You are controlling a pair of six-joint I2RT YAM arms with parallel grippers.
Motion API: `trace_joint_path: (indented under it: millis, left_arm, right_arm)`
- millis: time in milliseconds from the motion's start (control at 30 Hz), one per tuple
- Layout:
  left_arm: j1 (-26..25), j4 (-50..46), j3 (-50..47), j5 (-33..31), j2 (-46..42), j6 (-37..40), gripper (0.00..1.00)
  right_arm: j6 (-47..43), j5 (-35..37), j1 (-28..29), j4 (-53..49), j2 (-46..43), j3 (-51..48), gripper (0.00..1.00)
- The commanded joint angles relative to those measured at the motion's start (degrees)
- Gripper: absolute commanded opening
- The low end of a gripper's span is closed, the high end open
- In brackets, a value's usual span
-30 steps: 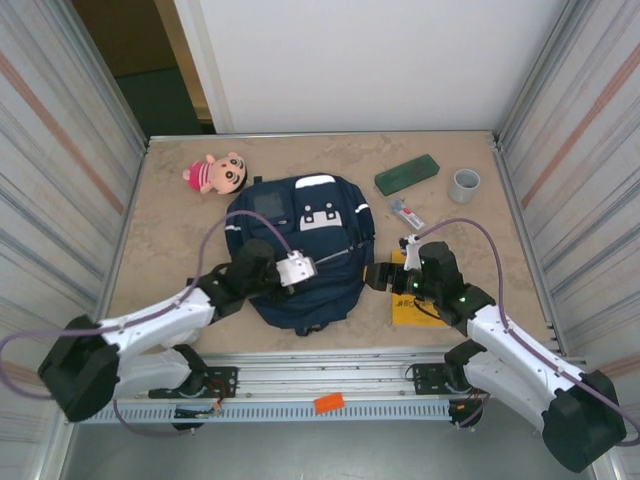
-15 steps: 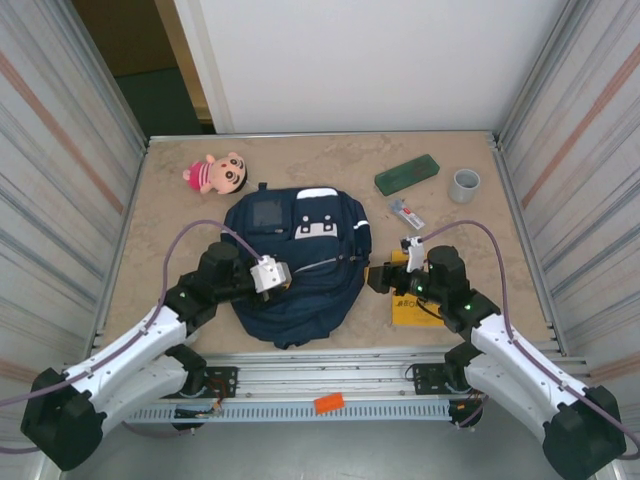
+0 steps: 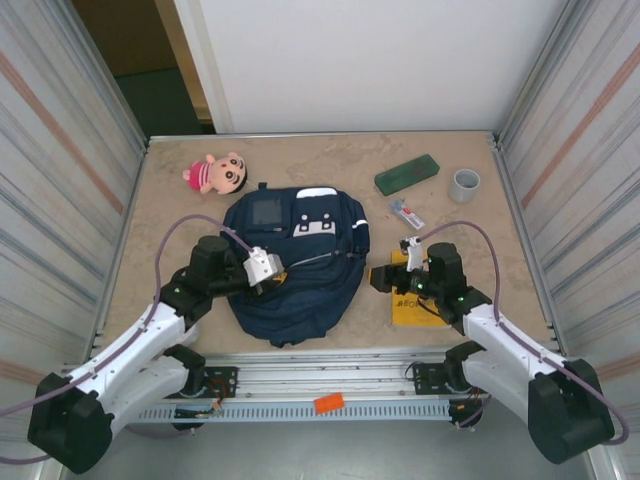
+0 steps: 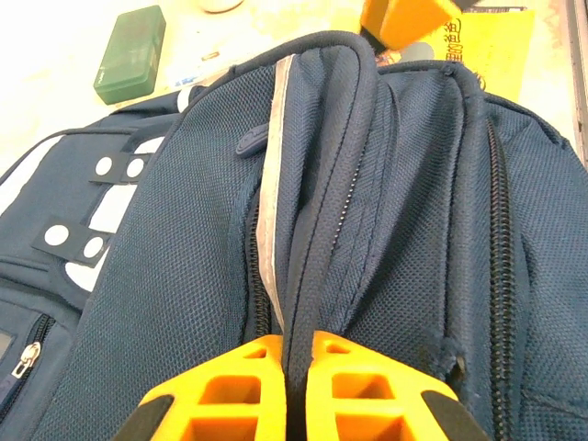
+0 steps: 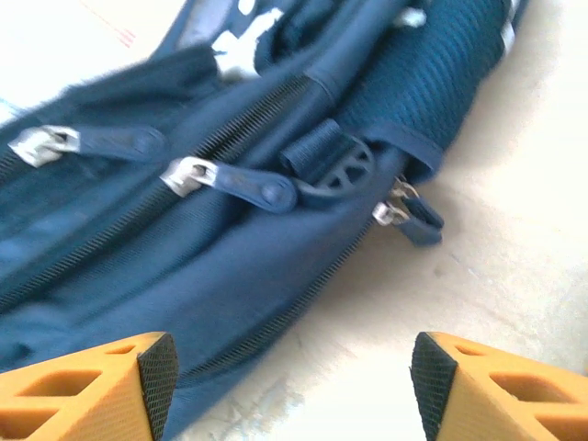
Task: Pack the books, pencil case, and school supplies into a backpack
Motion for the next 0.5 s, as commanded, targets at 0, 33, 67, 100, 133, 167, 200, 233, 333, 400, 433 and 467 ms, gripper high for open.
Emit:
trace_joint_path:
  millis: [0, 33, 67, 100, 133, 167, 200, 233, 333, 400, 433, 467]
  left_arm:
    - [2.75, 5.58, 3.87, 3.37, -2.46, -2.00, 0.00]
    - [3.61, 5.63, 4.14, 3.89, -2.89, -2.14, 0.00]
    - [4.75, 5.75, 4.43, 4.89, -3.29, -2.47, 0.00]
    - [5.97, 6.01, 4.81, 6.32, -3.59, -2.90, 0.00]
    - [7.03, 5.96, 5.22, 7.71, -3.72, -3.30, 0.00]
    - [7.97, 5.72, 5.83, 8.81, -3.73, -3.67, 0.00]
    - [8.46, 5.23, 6.53, 9.24, -3.60, -3.60, 0.00]
    - [8.54, 4.66, 7.06, 9.36, -3.45, -3.32, 0.00]
    - [8.79, 2.85, 8.63, 9.45, -2.85, -2.27, 0.00]
    - [8.94, 2.18, 9.24, 9.37, -2.63, -2.02, 0.00]
    - [9.09, 1.93, 9.40, 9.37, -2.63, -1.94, 0.00]
    - [9.14, 1.81, 9.51, 9.37, -2.63, -1.89, 0.00]
  right_arm:
    - [-3.24, 2.46, -0.38, 4.49, 1.72, -1.68, 0.70]
    - [-4.40, 2.79, -0.34, 6.59, 2.19, -2.52, 0.70]
    - [-5.55, 2.59, -0.32, 9.64, 2.68, -3.54, 0.70]
    - [-6.94, 1.83, -0.22, 12.32, 3.15, -4.21, 0.70]
    - [-7.84, 1.70, -0.02, 13.95, 3.92, -4.32, 0.70]
    - [-8.65, 1.79, 0.23, 14.63, 5.26, -4.01, 0.70]
    - [-9.75, 1.88, 0.69, 14.98, 6.52, -3.22, 0.70]
    - [-10.57, 2.02, 1.14, 14.96, 7.54, -2.45, 0.70]
    - [-12.32, 1.80, 2.17, 16.80, 11.66, -0.66, 0.65]
    - [-12.71, 1.23, 2.83, 19.25, 14.42, 0.26, 0.58]
    - [-12.90, 0.95, 3.17, 20.31, 15.54, 0.59, 0.56]
    - [-13.20, 0.56, 3.55, 21.29, 16.81, 1.03, 0.55]
